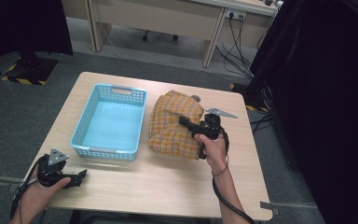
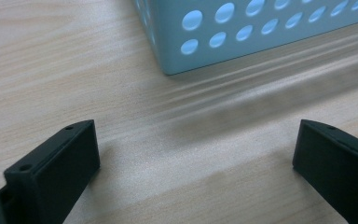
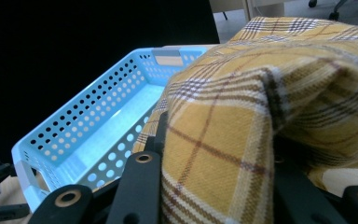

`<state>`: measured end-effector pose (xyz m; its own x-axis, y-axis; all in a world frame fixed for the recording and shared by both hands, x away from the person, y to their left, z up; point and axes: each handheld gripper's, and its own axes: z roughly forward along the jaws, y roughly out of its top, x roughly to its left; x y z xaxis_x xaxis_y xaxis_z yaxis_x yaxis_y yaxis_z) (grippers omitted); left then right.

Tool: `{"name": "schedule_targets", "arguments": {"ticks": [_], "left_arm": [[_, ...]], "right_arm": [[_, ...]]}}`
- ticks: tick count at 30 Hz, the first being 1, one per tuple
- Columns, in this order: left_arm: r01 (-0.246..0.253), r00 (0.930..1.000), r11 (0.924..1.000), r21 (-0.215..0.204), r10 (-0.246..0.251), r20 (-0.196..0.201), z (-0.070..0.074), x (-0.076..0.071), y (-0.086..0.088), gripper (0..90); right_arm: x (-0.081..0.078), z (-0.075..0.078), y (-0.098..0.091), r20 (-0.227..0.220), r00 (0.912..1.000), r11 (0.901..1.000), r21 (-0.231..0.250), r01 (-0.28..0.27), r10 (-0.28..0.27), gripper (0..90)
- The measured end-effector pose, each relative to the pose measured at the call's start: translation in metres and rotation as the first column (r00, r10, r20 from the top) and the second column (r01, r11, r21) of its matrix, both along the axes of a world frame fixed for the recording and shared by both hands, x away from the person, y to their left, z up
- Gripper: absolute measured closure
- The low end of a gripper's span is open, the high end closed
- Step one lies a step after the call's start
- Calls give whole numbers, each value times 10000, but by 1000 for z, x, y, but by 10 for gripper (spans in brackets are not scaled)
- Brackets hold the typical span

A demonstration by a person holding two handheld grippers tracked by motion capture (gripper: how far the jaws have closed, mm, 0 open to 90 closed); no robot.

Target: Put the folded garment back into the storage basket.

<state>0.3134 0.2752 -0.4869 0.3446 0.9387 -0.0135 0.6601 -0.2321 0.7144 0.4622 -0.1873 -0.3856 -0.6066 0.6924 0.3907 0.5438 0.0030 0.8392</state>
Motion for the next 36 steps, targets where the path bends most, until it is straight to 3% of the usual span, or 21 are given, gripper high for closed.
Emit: {"name": "schedule_targets", "arguments": {"ticks": [21, 36], "left_arm": [[-10, 10000, 10000, -12, 10, -16, 0, 0, 0, 0], [-11, 10000, 10000, -14, 11, -16, 0, 0, 0, 0]], "right_arm": [[2, 25, 6, 129, 9996, 9990, 366, -256, 252, 709], [7, 37, 23, 130, 9984, 9967, 592, -553, 547, 706]]}}
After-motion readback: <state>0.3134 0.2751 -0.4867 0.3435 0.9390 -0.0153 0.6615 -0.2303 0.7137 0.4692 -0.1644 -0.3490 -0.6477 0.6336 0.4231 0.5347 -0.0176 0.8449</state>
